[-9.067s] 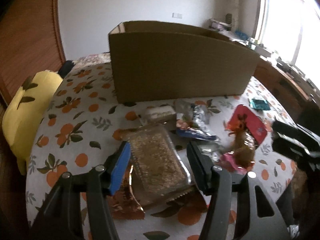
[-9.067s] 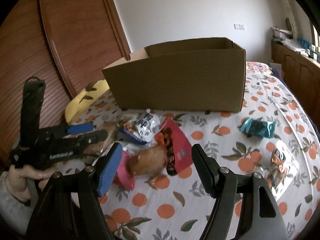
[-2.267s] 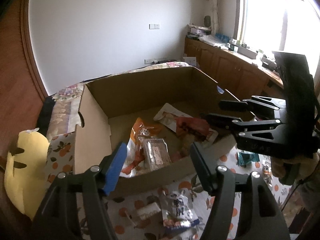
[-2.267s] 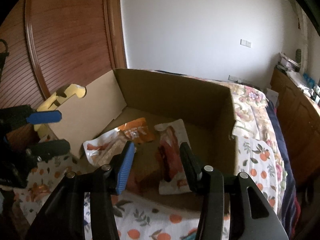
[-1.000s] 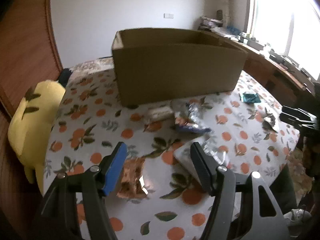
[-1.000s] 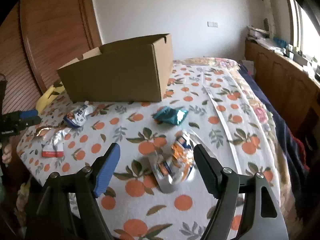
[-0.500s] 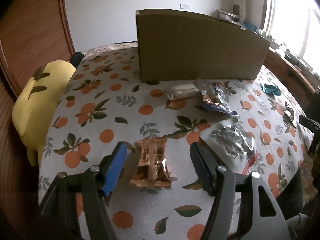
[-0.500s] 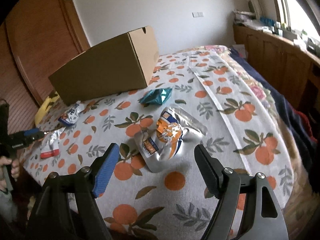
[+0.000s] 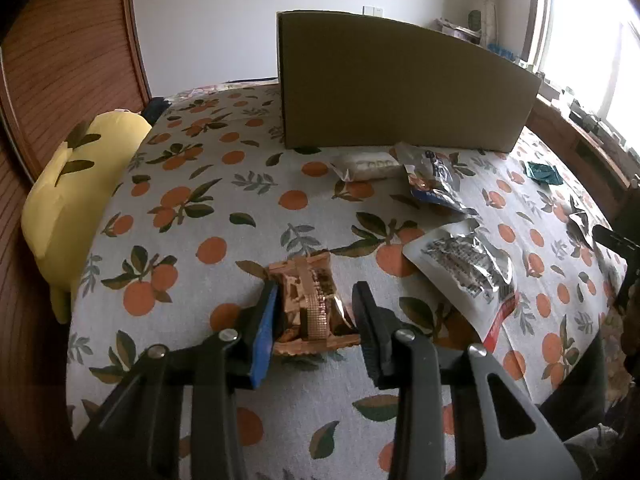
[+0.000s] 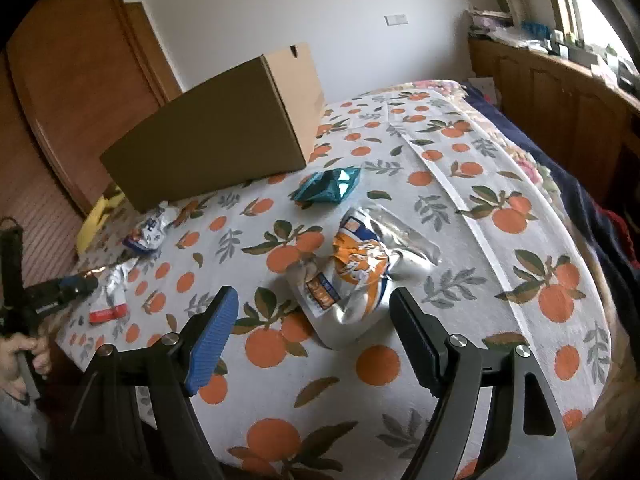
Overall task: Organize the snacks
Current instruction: 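Grasp white-orange pouch with right tool while left tool grasps brown wafer packet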
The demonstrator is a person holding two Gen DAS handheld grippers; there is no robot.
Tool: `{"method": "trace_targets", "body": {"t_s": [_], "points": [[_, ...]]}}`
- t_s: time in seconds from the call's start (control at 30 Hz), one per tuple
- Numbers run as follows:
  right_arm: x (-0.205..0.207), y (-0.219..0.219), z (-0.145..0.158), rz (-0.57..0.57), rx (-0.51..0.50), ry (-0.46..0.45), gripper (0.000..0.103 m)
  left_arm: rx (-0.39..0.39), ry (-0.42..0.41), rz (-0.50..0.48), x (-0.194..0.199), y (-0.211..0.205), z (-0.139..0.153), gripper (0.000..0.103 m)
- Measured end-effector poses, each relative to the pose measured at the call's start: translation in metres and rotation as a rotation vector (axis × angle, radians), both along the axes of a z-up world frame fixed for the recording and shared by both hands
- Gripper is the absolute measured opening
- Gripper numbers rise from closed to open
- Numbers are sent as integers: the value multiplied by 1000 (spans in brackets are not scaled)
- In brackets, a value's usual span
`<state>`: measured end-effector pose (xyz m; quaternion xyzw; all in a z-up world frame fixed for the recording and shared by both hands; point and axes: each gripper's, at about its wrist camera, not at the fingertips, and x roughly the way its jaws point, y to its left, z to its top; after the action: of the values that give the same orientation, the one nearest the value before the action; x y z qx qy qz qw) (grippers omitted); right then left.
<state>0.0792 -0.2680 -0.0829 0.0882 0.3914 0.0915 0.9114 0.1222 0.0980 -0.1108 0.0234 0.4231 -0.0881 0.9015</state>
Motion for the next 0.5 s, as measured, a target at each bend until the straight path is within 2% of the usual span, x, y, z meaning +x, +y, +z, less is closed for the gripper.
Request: {"method": "trace_targets", "body": {"t_s": [0.17, 0.23, 0.33, 0.5], "points": [[6, 5, -1, 16, 3, 7, 80, -11, -16, -32, -8, -4, 0, 32], [11, 7, 0, 35, 4, 15, 79, -9, -36, -37, -13, -7, 3, 18], [20, 5, 0, 39, 16, 26, 79, -33, -42, -41, -15, -8, 5, 18], [33, 0, 1, 14, 7, 56, 79, -21, -33, -36, -14, -9, 5, 18]]}}
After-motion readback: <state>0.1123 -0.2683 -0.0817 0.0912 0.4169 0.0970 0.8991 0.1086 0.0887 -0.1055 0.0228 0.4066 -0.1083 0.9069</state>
